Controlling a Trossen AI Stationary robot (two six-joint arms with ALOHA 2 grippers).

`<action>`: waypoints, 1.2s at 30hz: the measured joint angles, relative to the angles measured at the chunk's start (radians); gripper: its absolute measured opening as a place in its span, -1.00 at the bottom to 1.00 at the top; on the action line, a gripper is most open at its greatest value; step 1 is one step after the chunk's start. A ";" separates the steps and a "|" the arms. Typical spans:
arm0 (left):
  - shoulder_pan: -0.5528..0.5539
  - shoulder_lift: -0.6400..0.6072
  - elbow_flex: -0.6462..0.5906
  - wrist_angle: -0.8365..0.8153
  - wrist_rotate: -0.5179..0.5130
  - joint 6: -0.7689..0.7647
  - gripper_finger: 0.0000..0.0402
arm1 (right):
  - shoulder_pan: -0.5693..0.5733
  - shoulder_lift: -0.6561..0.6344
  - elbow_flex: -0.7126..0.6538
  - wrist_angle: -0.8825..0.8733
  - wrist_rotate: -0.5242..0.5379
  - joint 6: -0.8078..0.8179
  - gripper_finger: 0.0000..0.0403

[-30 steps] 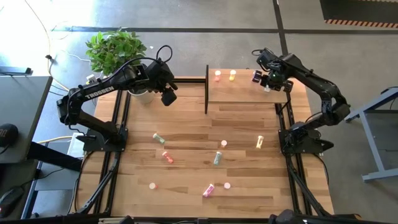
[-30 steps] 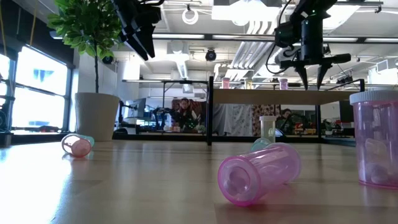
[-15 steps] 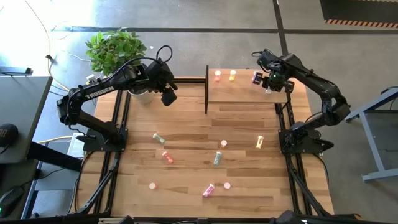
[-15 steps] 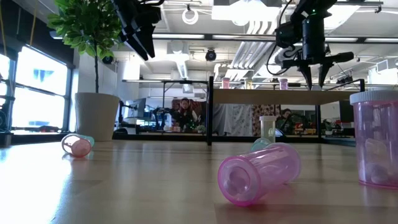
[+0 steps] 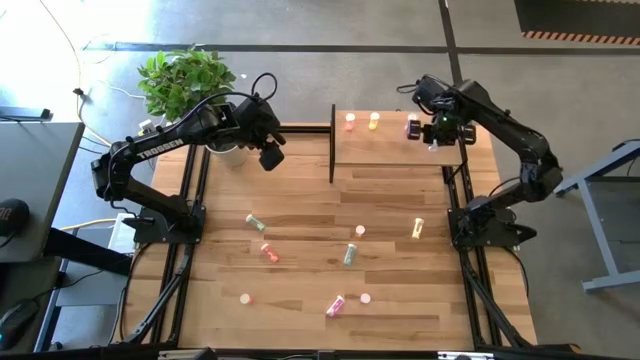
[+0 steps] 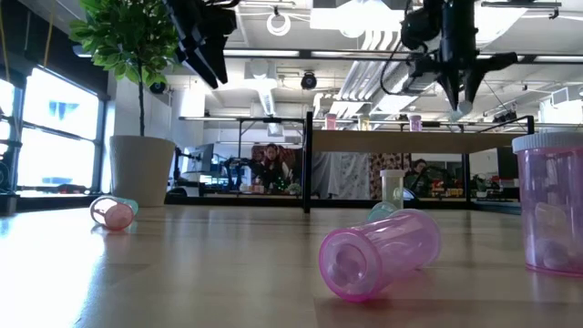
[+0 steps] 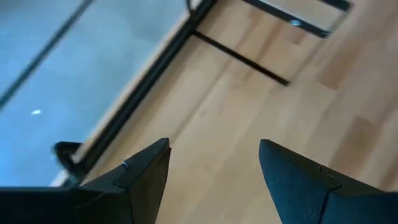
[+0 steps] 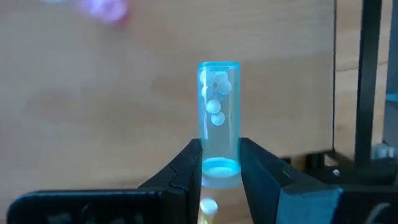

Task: Pick and place medicine bottles onto shelf by color
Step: Put the bottom blue medicine bottle on the shelf

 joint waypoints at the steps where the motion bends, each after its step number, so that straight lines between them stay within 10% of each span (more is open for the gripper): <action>1: 0.000 0.000 0.000 0.000 0.023 0.000 0.19 | 0.017 0.000 0.017 -0.012 -0.010 -0.008 -0.59; 20: -0.012 0.000 0.000 0.006 0.595 -0.096 0.19 | 0.502 -0.001 0.125 0.017 -0.184 -0.087 -0.59; 36: -0.188 0.000 0.000 0.134 0.763 -0.369 0.19 | 0.858 -0.001 0.124 0.383 -0.199 -0.207 -0.59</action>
